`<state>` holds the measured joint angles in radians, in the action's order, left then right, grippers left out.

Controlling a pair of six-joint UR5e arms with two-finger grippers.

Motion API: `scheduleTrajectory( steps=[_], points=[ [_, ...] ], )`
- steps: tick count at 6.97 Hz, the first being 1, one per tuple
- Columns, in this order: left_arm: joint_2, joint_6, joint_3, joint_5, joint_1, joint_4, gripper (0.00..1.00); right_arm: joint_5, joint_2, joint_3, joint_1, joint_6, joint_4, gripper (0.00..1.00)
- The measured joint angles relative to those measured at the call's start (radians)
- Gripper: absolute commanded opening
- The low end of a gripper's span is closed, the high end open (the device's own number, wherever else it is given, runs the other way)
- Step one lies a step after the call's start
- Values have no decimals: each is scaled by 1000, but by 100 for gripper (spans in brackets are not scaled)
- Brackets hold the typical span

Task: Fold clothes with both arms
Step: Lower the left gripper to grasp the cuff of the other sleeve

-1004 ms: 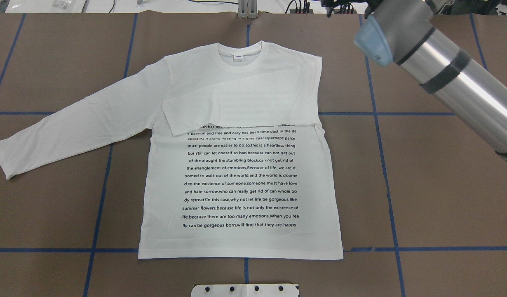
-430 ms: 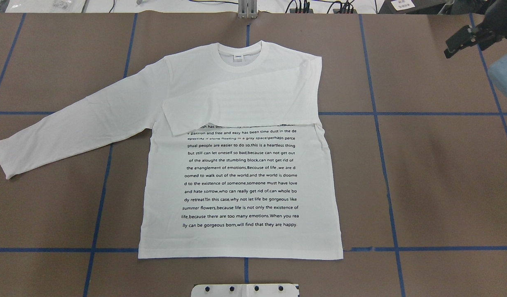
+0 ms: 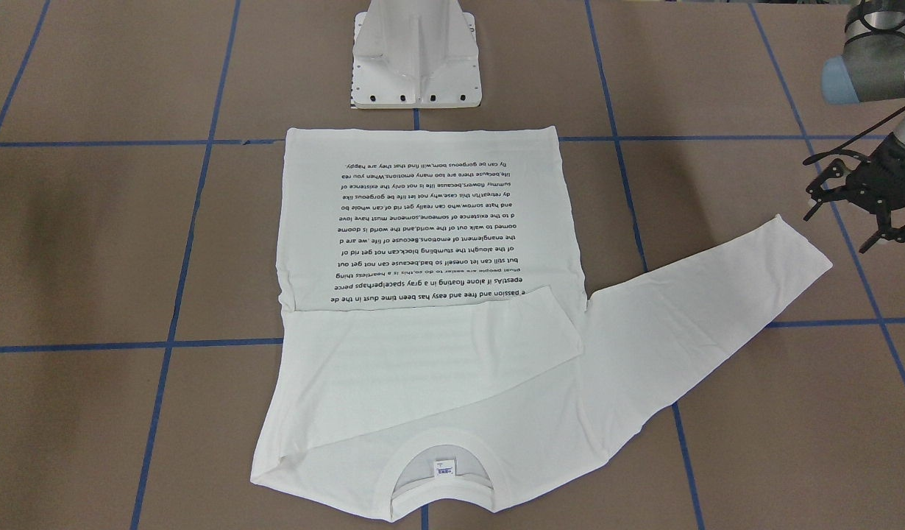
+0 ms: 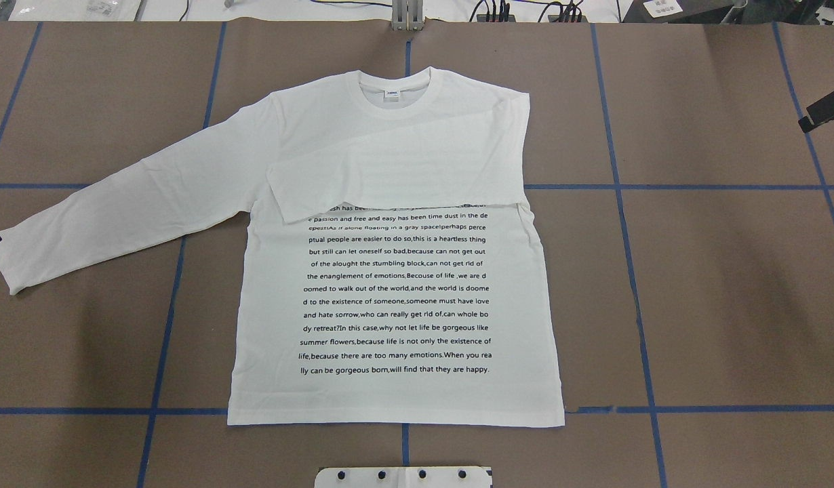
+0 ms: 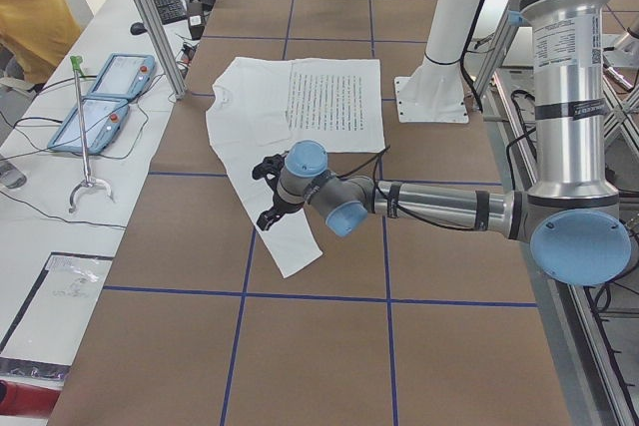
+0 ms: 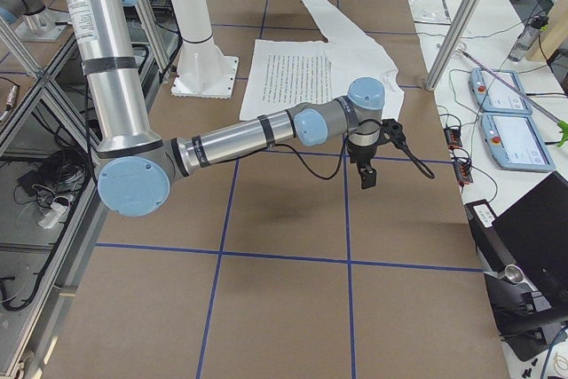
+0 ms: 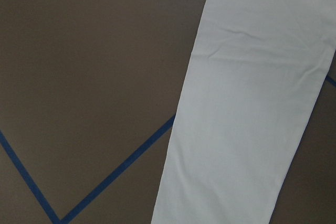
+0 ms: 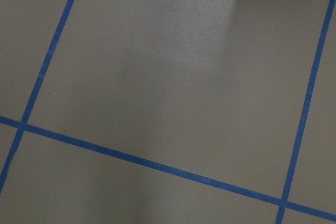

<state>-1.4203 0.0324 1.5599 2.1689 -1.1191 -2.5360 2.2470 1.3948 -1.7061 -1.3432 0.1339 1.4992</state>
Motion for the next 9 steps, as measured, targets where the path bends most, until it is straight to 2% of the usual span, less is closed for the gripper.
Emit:
scheduleTrajectory(
  steps=[4,5,6,7,8,9],
  points=[
    [66,-3,-49,-5,132,-103,100,2,21,-8,-6,-6,-7,100],
    [73,-3,-57,-6,143,-113,97,1,26,-11,-7,-6,-8,100],
    [75,-4,-62,-6,151,-124,81,1,33,-15,-8,-6,-12,100],
    [76,-4,-66,-6,156,-136,70,1,40,-20,-9,-6,-14,100],
    [75,-5,-71,-6,159,-142,65,1,46,-24,-9,-7,-15,100],
    [74,-6,-73,-6,162,-147,65,2,49,-25,-9,-7,-16,100]
  ],
)
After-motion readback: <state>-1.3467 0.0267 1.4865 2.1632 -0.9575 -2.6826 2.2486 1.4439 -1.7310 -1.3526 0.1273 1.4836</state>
